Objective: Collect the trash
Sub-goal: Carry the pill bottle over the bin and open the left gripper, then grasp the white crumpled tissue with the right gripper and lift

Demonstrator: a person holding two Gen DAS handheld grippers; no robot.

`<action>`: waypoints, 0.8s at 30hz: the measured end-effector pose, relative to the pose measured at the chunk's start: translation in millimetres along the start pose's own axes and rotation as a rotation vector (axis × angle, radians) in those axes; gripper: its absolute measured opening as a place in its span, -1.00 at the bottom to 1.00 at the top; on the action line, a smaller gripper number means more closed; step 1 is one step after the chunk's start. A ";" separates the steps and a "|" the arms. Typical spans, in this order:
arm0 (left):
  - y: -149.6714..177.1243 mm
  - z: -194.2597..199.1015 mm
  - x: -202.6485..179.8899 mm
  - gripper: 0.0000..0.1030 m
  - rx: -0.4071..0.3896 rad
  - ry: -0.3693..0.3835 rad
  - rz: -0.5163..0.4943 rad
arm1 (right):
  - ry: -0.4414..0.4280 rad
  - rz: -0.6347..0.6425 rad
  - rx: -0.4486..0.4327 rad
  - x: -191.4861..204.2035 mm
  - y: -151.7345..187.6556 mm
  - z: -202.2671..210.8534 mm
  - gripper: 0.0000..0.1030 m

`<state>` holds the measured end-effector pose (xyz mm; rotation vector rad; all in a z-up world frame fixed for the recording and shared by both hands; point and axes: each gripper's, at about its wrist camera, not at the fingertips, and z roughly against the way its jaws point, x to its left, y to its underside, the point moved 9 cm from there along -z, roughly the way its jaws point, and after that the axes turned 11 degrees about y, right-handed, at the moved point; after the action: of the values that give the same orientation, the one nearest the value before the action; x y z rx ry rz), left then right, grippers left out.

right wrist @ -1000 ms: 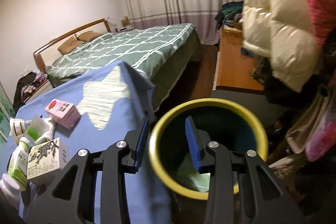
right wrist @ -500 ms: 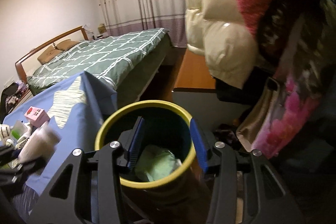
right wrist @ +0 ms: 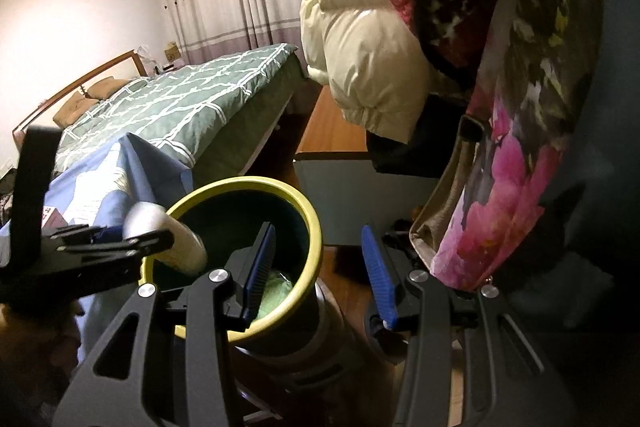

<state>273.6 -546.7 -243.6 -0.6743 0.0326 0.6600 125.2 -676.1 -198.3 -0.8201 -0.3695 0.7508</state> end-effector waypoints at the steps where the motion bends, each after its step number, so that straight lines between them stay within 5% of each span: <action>1: -2.3 1.4 1.7 0.42 -0.012 -0.006 0.005 | 0.000 0.000 0.001 -0.1 0.2 -0.2 -0.16; 12: 13.8 118.3 41.5 0.54 -0.193 -0.025 0.083 | -0.029 0.027 0.021 22.8 9.2 -1.2 -0.16; 24: 104.6 303.8 169.5 0.69 -0.408 -0.331 0.209 | -0.179 0.167 0.005 140.4 14.1 26.0 -0.16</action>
<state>294.3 -212.3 -103.3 -0.9525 -0.3502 0.9873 200.8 -554.3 -190.2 -0.7881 -0.4627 0.9840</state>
